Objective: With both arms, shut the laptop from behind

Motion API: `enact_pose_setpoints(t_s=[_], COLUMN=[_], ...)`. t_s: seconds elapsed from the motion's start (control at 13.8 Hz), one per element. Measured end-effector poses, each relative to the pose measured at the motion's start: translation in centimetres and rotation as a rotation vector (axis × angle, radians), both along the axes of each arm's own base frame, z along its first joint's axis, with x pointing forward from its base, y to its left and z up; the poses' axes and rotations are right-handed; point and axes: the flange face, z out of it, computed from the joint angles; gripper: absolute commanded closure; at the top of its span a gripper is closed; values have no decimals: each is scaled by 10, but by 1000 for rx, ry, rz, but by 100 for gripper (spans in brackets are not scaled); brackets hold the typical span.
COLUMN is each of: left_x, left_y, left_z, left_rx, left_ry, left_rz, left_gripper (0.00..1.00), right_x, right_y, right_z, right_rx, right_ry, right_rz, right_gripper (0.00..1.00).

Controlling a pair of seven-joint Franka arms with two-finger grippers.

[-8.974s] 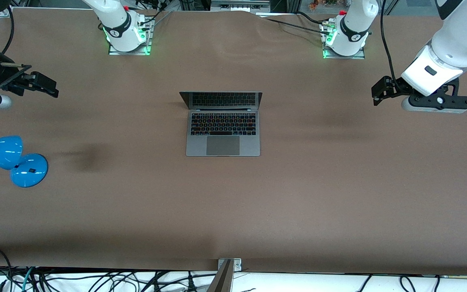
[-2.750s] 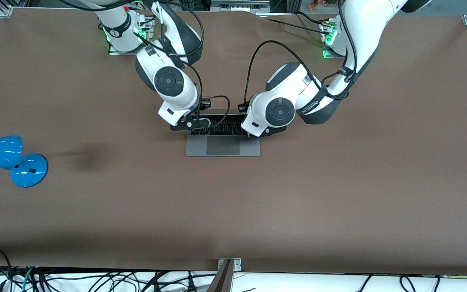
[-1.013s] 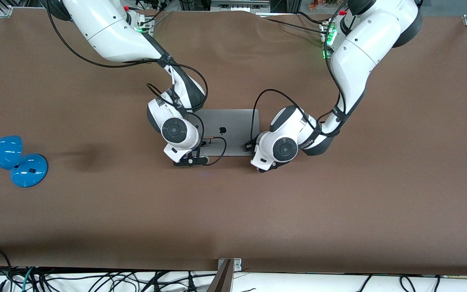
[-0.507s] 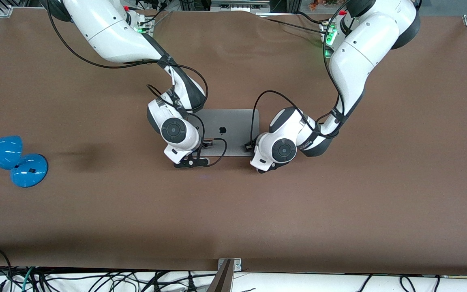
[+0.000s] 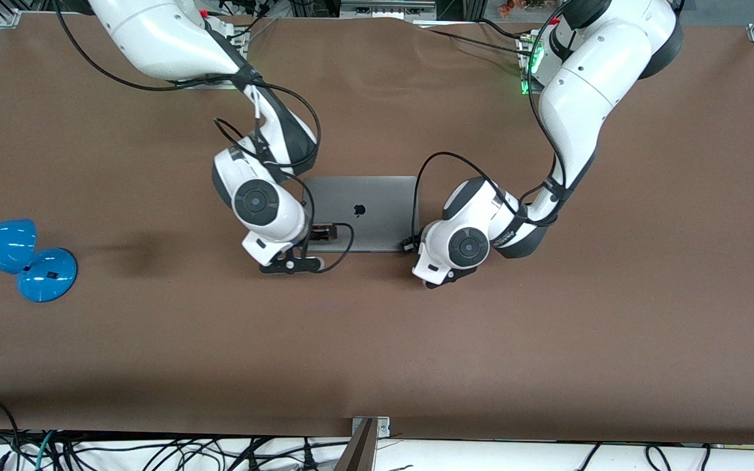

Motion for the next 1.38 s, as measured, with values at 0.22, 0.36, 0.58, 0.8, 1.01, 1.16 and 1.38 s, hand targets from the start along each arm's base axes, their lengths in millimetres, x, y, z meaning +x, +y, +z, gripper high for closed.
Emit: enact_pose_setpoints(t_s=[0.22, 0.36, 0.58, 0.8, 1.01, 1.16, 1.38], left_x=[11, 17, 15, 8, -5, -17, -33], left_y=[25, 43, 64, 106, 157, 193, 229], left_z=[49, 91, 146, 192, 241, 280, 333], left_rx=[9, 29, 56, 100, 130, 140, 146], left_ry=[-6, -36, -90, -150, -212, -245, -292], left_rz=[-79, -115, -180, -238, -310, -367, -405], left_gripper=[0, 0, 0, 0, 0, 0, 0], right_x=[7, 11, 23, 36, 42, 48, 54], right_y=[-31, -51, -96, -156, -207, -238, -286], right_z=[30, 44, 63, 89, 124, 152, 182], right_rx=[-28, -44, -78, -115, -132, -117, -104], right_ry=[25, 35, 43, 35, 58, 58, 34], right_rz=[-32, -37, -30, -53, -21, 11, 40], right_gripper=[0, 0, 0, 0, 0, 0, 0])
